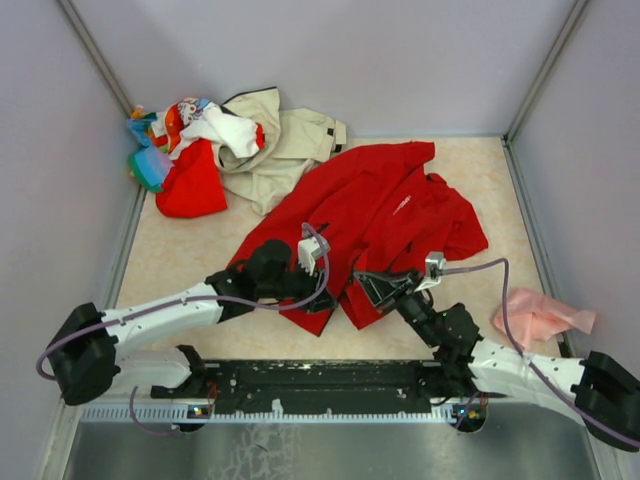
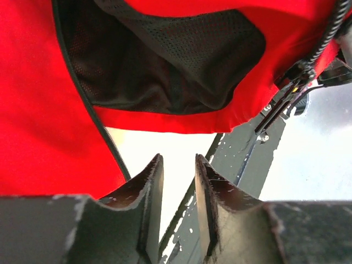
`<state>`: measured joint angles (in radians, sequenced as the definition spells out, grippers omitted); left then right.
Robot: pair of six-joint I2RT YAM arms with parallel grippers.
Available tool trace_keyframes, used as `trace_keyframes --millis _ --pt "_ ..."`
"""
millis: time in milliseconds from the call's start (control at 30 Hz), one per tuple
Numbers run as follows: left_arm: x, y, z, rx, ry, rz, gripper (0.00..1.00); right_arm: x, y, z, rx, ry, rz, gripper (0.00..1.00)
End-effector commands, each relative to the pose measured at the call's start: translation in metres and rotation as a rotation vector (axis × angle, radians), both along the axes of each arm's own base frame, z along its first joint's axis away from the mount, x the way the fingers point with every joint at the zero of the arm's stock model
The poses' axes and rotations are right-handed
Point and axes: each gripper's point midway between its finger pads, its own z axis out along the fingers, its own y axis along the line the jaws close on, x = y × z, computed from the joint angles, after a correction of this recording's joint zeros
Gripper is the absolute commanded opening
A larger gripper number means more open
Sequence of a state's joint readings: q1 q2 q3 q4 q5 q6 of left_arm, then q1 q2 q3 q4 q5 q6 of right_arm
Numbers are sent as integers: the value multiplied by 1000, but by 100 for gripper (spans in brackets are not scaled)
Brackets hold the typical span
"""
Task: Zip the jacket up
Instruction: Adjust the zipper on the jacket.
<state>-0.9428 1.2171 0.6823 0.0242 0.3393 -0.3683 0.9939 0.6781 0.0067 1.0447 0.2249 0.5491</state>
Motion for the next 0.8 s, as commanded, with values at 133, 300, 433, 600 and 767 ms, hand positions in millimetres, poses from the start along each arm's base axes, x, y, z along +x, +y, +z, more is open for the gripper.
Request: trace_keyframes --millis 133,300,433,600,767 --pt "11 5 51 -169 -119 95 48 1 -4 -16 -24 0 -20 0" --pt "9 4 68 -257 -139 100 54 0 -4 -16 -19 1 -17 0" --pt "11 -5 76 -301 -134 83 55 0 -3 -15 -15 0 -11 0" --pt "10 -22 79 -327 -132 23 54 -1 0 -14 -7 -2 3 0" --pt "6 -28 68 -306 -91 -13 40 -1 0 -13 -5 -5 4 0"
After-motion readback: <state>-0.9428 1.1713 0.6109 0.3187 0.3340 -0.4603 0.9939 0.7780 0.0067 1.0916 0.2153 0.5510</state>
